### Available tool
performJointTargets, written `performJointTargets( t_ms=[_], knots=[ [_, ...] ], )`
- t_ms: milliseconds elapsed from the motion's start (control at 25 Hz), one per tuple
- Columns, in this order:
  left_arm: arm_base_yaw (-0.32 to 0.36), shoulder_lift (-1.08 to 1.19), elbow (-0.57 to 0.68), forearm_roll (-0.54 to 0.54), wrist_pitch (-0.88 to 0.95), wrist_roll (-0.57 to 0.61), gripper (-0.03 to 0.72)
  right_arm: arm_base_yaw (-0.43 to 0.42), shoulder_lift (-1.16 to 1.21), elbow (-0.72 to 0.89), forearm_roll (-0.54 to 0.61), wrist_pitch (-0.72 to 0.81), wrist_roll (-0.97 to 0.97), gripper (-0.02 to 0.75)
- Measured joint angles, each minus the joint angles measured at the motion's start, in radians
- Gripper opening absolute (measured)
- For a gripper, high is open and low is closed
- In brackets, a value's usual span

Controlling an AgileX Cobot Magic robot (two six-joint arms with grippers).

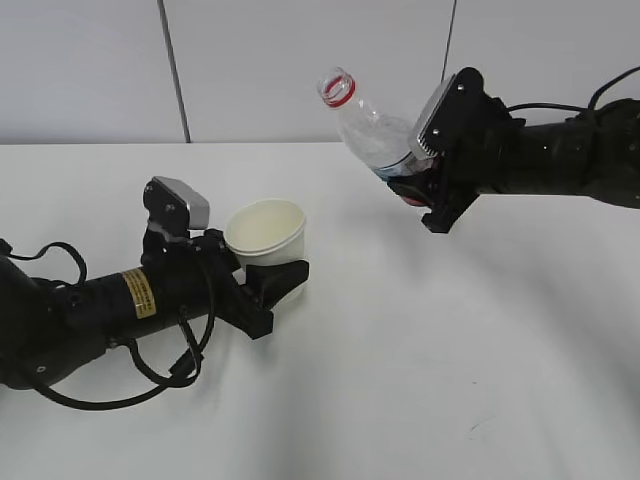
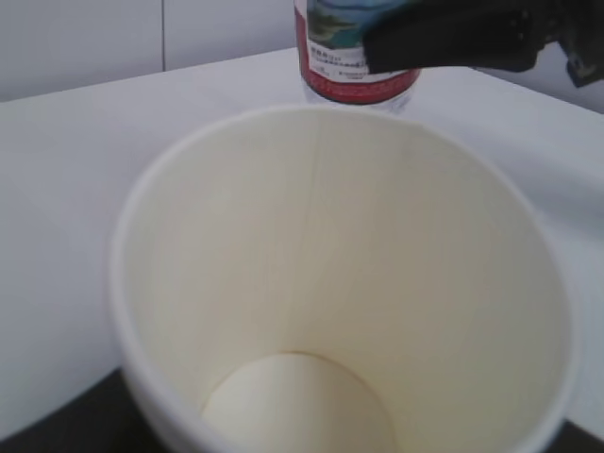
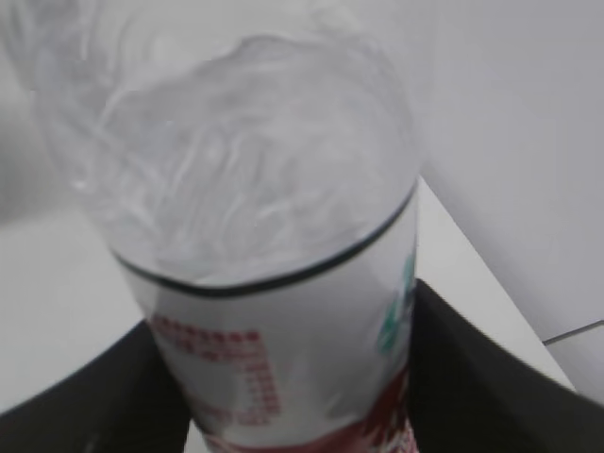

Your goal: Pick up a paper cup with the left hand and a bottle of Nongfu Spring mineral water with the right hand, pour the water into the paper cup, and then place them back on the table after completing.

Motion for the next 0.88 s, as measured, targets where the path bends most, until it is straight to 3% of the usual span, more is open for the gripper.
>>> performJointTargets(
  t_ms=[360, 880],
  knots=[
    [0.0, 0.0, -0.067, 0.09, 0.007, -0.057, 0.414, 0.0, 0.0, -0.031, -0.129, 0.034, 0.0, 0.444],
    [-0.002, 0.0, -0.105, 0.107, 0.017, -0.068, 0.414, 0.0, 0.0, -0.079, -0.275, 0.065, -0.002, 0.442]
  ],
)
